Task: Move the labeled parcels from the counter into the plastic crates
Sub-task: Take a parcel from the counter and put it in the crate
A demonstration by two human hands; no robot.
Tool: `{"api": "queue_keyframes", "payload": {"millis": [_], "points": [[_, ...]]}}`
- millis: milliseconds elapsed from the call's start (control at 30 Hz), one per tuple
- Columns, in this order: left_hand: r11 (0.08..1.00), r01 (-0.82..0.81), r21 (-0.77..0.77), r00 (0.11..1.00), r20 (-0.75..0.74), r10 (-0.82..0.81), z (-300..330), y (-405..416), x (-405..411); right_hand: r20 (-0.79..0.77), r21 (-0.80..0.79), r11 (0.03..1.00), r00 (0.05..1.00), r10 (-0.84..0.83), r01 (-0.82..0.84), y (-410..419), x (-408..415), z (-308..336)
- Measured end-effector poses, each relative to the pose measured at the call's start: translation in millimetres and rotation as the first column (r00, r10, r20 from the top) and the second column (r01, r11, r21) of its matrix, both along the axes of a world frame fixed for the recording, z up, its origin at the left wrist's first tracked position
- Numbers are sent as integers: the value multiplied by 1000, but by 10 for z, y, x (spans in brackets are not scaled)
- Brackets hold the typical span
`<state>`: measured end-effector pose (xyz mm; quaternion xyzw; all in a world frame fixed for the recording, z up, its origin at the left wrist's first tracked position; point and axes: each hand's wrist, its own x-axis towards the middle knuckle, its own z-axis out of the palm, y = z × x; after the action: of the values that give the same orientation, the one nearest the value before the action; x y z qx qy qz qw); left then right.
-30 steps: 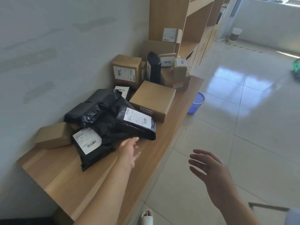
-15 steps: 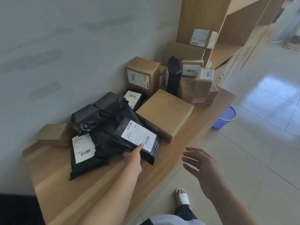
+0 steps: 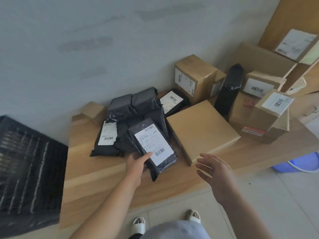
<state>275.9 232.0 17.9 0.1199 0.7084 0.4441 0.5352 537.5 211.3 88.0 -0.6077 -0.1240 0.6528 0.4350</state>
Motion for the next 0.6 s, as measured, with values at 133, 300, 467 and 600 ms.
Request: {"api": "queue_keyframes", "payload": {"millis": [133,300,467,600], "points": [[987,124,105,992,-51,-120,516,-183,-312,62,100,952,957,285,-290,276,-206,179],[946,196,260,980,-92,-177,1225,-590,-737,306,271,652,706,639,-708,524,-667,593],[896,224,383,972,-156,-176,1637,-1065,-1037,296,342,431,531,794,-835,468,-1124,853],[871,235,431,967,-194,-165,1696,-1341,-1204,276,412,356,487,829,-839,290,-1458,925]]}}
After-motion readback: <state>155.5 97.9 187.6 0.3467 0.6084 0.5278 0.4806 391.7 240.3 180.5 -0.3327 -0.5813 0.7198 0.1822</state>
